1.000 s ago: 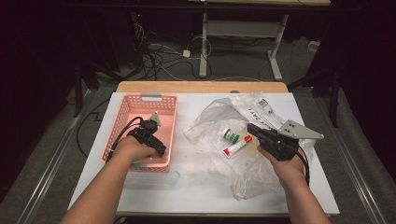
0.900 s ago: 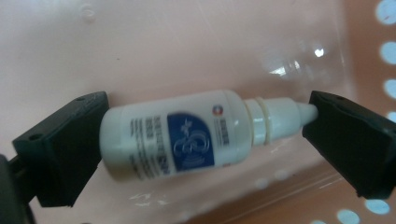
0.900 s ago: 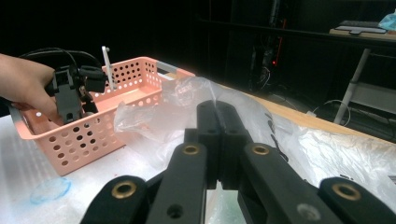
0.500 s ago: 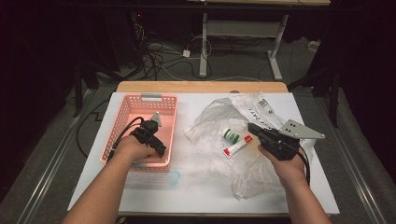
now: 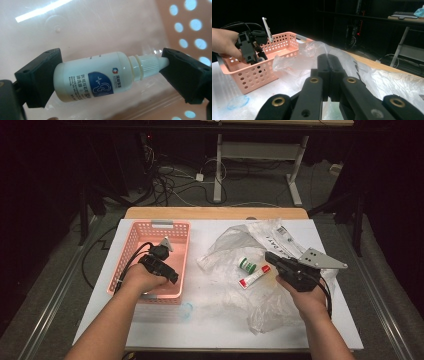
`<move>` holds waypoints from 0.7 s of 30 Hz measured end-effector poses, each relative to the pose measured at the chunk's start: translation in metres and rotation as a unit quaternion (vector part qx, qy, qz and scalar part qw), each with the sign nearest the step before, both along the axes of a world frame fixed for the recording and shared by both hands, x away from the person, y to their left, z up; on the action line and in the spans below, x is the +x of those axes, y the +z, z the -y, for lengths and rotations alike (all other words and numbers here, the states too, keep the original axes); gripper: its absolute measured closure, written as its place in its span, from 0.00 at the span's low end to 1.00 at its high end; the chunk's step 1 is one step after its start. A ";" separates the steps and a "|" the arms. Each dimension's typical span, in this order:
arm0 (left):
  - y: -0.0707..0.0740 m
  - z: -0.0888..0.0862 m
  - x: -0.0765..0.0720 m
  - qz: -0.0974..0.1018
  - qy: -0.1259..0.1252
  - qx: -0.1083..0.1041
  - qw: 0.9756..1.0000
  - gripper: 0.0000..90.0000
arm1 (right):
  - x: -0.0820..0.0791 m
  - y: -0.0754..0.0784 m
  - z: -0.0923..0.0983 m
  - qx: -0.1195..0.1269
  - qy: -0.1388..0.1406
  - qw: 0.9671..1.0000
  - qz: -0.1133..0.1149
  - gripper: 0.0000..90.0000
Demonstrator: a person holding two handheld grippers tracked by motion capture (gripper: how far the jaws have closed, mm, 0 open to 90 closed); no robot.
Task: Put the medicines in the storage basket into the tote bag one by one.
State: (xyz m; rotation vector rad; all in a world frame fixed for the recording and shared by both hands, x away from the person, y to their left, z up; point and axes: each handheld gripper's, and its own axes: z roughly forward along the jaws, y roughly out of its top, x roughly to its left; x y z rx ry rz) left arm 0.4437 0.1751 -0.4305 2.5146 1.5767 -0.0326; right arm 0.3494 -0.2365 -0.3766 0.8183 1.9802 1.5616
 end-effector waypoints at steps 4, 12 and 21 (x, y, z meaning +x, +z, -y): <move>0.008 -0.002 -0.005 0.020 0.001 -0.013 1.000 0.06 | 0.000 0.000 0.000 -0.001 0.001 1.000 0.001 1.00; 0.019 -0.007 -0.022 0.062 -0.003 -0.036 0.997 0.06 | -0.001 0.001 0.000 0.001 0.000 1.000 0.003 1.00; 0.027 -0.018 -0.050 0.133 0.003 -0.082 0.988 0.06 | -0.001 0.002 0.000 0.002 0.001 1.000 0.003 1.00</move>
